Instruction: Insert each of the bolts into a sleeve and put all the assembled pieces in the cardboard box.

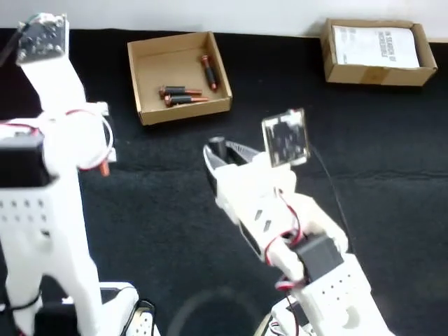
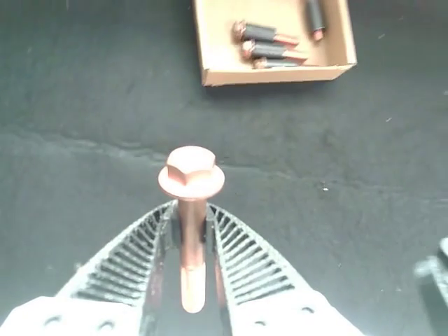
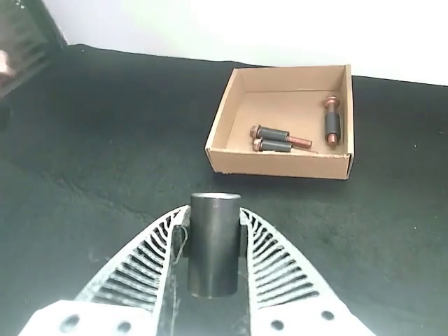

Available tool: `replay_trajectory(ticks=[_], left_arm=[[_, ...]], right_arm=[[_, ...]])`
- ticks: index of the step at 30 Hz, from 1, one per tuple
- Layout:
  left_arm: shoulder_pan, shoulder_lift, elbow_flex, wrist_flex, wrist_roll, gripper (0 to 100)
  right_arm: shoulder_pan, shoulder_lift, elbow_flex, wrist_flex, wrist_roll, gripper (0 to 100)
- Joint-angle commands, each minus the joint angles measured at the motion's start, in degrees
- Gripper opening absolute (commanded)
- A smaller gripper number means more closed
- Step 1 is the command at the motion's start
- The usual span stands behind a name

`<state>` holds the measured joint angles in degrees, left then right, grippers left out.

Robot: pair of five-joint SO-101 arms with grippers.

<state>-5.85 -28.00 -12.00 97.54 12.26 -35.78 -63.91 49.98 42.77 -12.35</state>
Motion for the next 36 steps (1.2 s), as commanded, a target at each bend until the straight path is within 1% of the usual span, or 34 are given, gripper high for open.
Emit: replay_trajectory(ticks=[1, 3, 7, 10, 20, 23, 27, 31, 34, 36], left_arm=[[4.3, -4.9, 4.0, -2.9, -0.2, 1], [6.8, -6.0, 6.5, -3.3, -0.1, 1], [12.5, -6.5, 10.5, -3.7, -0.1, 1], [15.7, -6.9, 13.3, -7.6, -0.1, 1], [16.6, -6.9, 14.7, -28.1, -0.1, 1], [17.1, -6.9, 14.7, -31.5, 0.0, 1], [21.5, -6.9, 15.3, -31.7, 0.0, 1], [26.0, -8.5, 18.9, -32.3, 0.0, 1], [28.3, -11.0, 23.1, -35.7, 0.0, 1], [28.4, -13.0, 26.4, -38.9, 0.0, 1]], right_arm=[[-0.4, -8.2, 5.7, -1.2, 1.1, 0.8], [-0.5, -11.6, 10.0, -2.5, 1.1, 0.8], [-0.5, -18.5, 20.0, -10.4, 1.1, 0.8], [-0.5, -22.7, 26.5, -15.8, 1.1, 0.8], [-0.5, -32.0, 36.6, -17.1, 1.1, 0.8], [-0.3, -35.0, 38.3, -17.5, 1.1, 0.8], [-0.2, -40.4, 42.2, -23.5, 1.1, 0.8], [-0.2, -41.2, 47.7, -31.8, 6.9, 0.8], [-0.2, -41.1, 52.4, -39.1, 10.7, 0.8], [-0.2, -40.6, 53.7, -40.8, 11.2, 0.8]])
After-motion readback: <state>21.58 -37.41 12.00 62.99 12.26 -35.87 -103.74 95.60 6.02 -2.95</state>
